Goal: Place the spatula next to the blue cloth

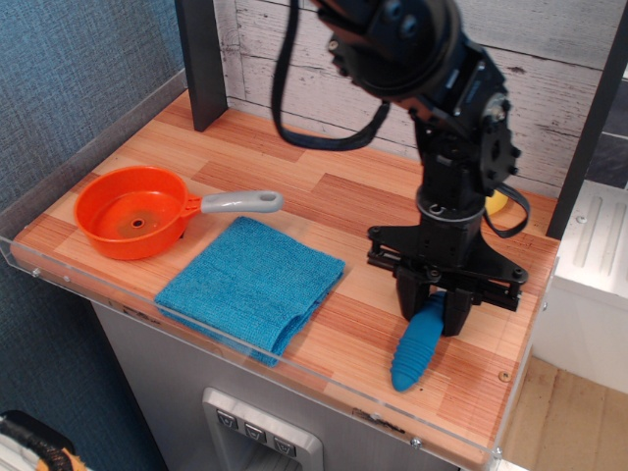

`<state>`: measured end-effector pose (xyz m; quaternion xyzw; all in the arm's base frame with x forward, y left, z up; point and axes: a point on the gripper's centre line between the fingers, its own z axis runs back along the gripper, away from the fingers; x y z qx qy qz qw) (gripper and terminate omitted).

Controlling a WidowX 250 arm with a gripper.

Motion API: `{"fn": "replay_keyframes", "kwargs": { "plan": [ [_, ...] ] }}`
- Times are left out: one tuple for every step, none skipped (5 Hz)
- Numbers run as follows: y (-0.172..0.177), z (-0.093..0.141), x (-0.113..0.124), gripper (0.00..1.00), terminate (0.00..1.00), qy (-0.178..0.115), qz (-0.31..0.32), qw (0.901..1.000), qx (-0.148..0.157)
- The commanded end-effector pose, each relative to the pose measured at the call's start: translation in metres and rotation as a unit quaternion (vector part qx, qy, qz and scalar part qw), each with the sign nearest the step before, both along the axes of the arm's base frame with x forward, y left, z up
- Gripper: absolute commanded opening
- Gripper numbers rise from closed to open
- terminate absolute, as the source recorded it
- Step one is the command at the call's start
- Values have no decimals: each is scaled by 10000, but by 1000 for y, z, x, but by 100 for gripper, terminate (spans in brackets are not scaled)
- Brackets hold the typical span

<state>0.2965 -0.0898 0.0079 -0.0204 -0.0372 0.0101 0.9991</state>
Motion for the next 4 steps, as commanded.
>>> {"fn": "replay_keyframes", "kwargs": {
  "plan": [
    [2,22,18,100,0,-245,14,9995,-180],
    [5,32,18,100,0,-247,-101,9996,10],
    [6,49,18,100,0,-422,-134,9990,-66],
    [14,80,19,100,0,-765,-27,9971,-29]
  ]
}}
